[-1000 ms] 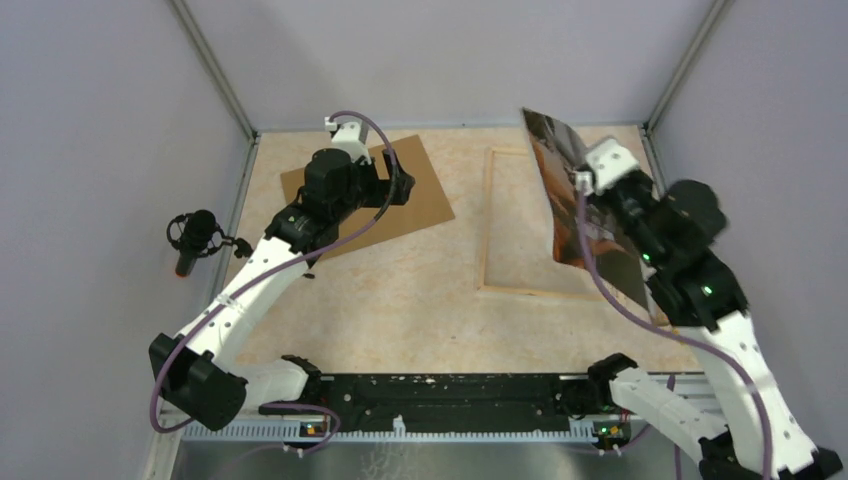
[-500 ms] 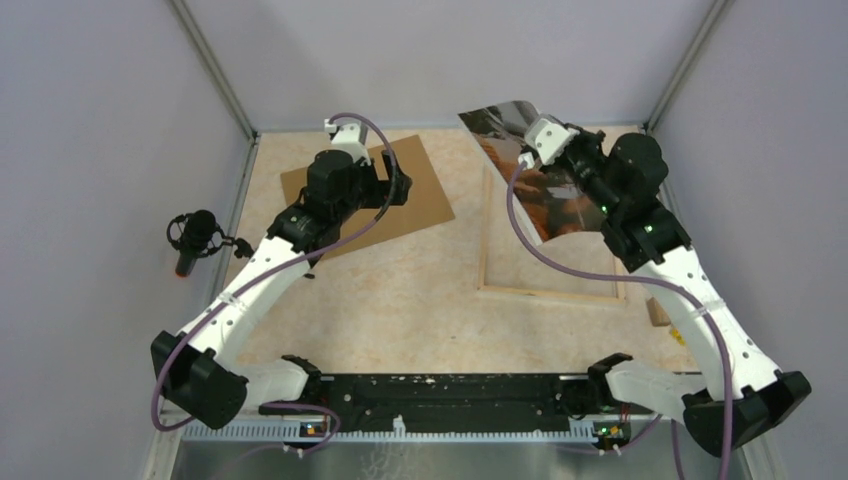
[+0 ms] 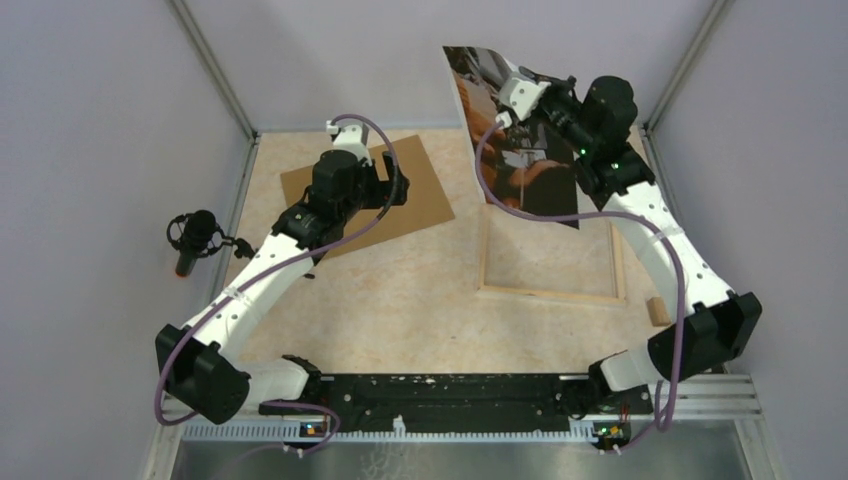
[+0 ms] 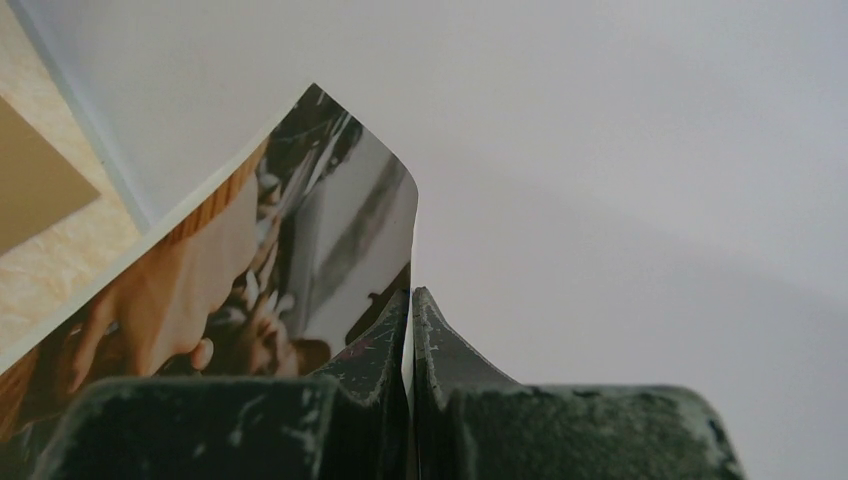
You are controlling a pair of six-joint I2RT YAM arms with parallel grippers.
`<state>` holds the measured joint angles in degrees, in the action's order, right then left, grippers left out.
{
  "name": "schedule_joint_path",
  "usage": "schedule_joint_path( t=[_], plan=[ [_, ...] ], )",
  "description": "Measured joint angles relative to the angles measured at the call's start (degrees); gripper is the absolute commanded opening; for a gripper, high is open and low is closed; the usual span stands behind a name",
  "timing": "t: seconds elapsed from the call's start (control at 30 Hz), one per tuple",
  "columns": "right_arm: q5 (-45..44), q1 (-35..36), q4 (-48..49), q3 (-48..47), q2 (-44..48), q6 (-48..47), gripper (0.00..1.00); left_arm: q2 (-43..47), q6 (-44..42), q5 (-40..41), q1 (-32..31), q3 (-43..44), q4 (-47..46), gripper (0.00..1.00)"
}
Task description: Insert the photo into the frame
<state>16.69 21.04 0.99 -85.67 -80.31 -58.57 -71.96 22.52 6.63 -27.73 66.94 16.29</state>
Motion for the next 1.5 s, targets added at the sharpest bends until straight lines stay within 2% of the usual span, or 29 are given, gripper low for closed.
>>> schedule_joint_path(
  t=[0.27, 0.47, 0.53, 0.83, 0.87, 0.97, 1.0, 1.03, 1.1, 1.23, 1.33, 1.5],
  plan=[
    [3.48, -3.48, -0.37, -9.16, -7.91, -3.02, 0.00, 0.02, -0.02, 1.33, 0.02, 0.00, 0.02, 0.98],
    [6.19, -3.69, -2.62, -10.19, -6.99, -6.03, 0.00, 0.02, 0.00, 1.27, 0.02, 0.00, 0.04, 0.98],
    [7.96, -3.61, -1.88, -5.64, -4.26, -6.25, 0.00, 0.02, 0.02, 1.14, 0.02, 0.00, 0.04, 0.98],
    [14.60, 1.44, 3.61, 32.00, 15.91, -6.38, 0.00, 1.03, 0.00, 3.10, 0.02, 0.00, 0.63, 0.98],
    [15.04, 2.12, 4.22, 35.58, 17.42, -6.16, 0.08, 1.33, 0.00, 3.48, 0.02, 0.00, 0.70, 0.98],
    [15.54, 3.93, 6.25, 46.40, 22.47, -2.86, 0.60, 2.56, -0.07, 4.63, 0.02, 0.00, 0.87, 0.98],
    [15.17, 4.74, 6.99, 49.64, 24.17, -1.11, 0.92, 2.99, -0.13, 4.94, 0.02, 0.00, 0.85, 0.98],
    [14.40, 6.14, 7.65, 52.74, 25.99, 0.66, 0.98, 3.50, -0.17, 5.16, 0.02, 0.00, 0.85, 0.98],
    [10.88, 10.45, 7.41, 56.52, 28.50, 5.88, 0.99, 4.20, -0.20, 5.49, 0.02, 0.00, 0.83, 0.98],
    [1.99, 19.71, 2.80, 55.58, 29.07, 20.22, 0.99, 4.44, -0.22, 5.79, 0.00, 0.00, 0.85, 0.98],
    [-6.32, 24.00, -3.04, 52.24, 29.03, 37.81, 0.99, 4.44, -0.20, 5.84, -0.04, 0.00, 0.85, 0.98],
    [-19.47, 24.92, -14.62, 45.70, 28.48, 73.00, 0.99, 4.42, -0.17, 5.22, -0.04, 0.00, 0.90, 0.98]
  ],
)
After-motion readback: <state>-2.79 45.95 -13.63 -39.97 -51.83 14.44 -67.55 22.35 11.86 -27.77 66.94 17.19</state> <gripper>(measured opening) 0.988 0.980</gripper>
